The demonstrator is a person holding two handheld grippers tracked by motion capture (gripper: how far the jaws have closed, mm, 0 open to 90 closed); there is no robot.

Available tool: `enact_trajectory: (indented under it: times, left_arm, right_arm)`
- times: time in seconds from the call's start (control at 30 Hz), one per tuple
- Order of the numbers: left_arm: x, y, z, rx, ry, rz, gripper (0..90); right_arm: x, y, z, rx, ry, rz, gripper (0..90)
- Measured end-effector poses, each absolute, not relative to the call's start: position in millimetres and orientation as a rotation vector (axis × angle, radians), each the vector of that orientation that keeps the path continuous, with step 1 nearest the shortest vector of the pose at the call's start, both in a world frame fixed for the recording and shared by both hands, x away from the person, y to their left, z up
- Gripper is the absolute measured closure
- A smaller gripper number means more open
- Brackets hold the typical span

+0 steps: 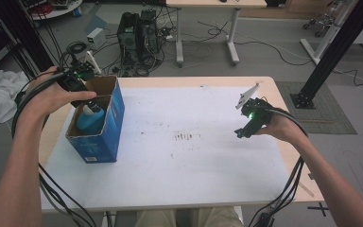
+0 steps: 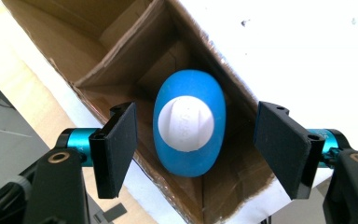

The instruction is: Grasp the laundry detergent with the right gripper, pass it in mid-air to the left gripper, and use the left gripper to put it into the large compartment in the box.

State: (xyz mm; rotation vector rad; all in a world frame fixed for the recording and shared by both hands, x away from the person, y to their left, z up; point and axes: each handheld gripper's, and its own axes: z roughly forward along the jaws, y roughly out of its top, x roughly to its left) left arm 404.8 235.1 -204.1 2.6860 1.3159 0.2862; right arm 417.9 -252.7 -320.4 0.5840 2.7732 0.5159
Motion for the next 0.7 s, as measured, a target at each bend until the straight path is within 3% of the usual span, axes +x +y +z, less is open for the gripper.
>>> enact_trajectory:
  times: [0.27,0.4,0.53,0.6,0.67,0.7]
  left_arm:
    - [405,231,-197,2.684,1.289,0.298,30.6]
    - [406,210,-188,2.705,1.208,0.319,30.6]
    - [405,220,-190,2.688,1.246,0.316,30.6]
    - [408,193,-187,2.737,1.136,0.302,30.6]
    - [406,215,-188,2.702,1.220,0.315,30.6]
    - [410,177,-183,2.749,1.072,0.283,30.6]
  right_arm:
    - [418,-252,-320,0.591,2.771,0.521,12.7]
    - [418,-252,-320,0.583,2.771,0.522,12.7]
    - [418,-253,-320,0.583,2.771,0.522,12.7]
    - [418,-252,-320,0.585,2.770,0.522,12.7]
    - [418,-252,-320,0.585,2.770,0.521,12.7]
    - [418,-252,-320,0.583,2.771,0.522,12.7]
